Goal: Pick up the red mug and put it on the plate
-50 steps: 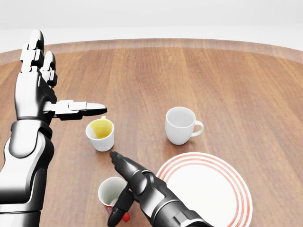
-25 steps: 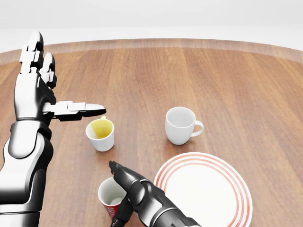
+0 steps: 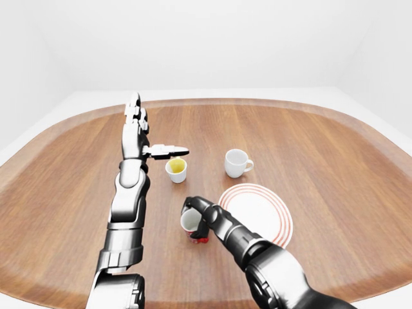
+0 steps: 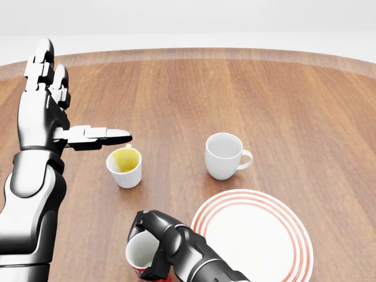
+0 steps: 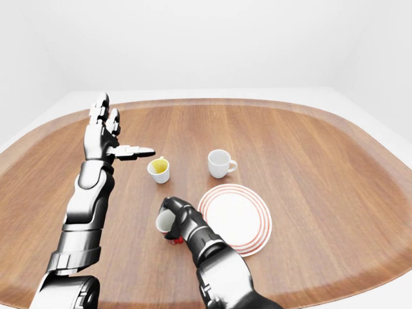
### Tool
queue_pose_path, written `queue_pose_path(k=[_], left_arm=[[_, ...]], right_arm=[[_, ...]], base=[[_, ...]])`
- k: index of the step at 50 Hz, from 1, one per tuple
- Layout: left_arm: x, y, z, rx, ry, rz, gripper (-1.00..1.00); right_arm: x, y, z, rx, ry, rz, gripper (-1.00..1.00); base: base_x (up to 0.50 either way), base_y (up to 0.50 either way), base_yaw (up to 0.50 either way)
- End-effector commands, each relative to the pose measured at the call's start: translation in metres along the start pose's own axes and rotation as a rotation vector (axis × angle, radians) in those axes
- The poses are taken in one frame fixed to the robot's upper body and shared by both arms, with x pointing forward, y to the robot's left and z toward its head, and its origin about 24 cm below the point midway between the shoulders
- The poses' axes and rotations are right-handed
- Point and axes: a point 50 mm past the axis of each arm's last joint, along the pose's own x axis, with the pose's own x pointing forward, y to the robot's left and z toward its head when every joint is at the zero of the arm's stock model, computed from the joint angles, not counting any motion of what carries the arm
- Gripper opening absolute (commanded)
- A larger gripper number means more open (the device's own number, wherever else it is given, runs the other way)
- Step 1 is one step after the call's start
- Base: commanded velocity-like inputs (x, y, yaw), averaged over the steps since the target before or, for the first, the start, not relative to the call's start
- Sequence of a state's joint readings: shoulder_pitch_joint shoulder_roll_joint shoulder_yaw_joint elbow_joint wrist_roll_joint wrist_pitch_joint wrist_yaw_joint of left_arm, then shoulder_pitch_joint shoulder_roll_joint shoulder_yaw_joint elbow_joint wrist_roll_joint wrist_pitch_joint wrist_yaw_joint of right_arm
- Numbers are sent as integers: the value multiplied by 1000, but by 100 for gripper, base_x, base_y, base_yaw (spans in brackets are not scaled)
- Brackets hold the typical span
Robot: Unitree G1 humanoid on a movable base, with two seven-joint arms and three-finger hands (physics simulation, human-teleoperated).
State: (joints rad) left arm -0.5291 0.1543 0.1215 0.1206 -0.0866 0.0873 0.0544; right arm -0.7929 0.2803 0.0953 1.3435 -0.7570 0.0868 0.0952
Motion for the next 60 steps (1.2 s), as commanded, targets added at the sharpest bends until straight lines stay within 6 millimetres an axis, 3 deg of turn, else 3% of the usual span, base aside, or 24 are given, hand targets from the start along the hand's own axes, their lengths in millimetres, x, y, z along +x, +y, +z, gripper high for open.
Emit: queue_pose_path(k=[1,29,60], left_arm=[[0,-1,2,2,-10,-3,100],[1,-2,4,3,-17,-5,100],[1,-10,0,10,-2,-17,100]], right_arm=[[0,-5,-1,13,2,-52,-100],[-6,-53,18,91,-85,-144,-100],[-19,-99,7,148,-120,-247,-100]], base=[[0,0,0],[0,0,0],[0,0,0]])
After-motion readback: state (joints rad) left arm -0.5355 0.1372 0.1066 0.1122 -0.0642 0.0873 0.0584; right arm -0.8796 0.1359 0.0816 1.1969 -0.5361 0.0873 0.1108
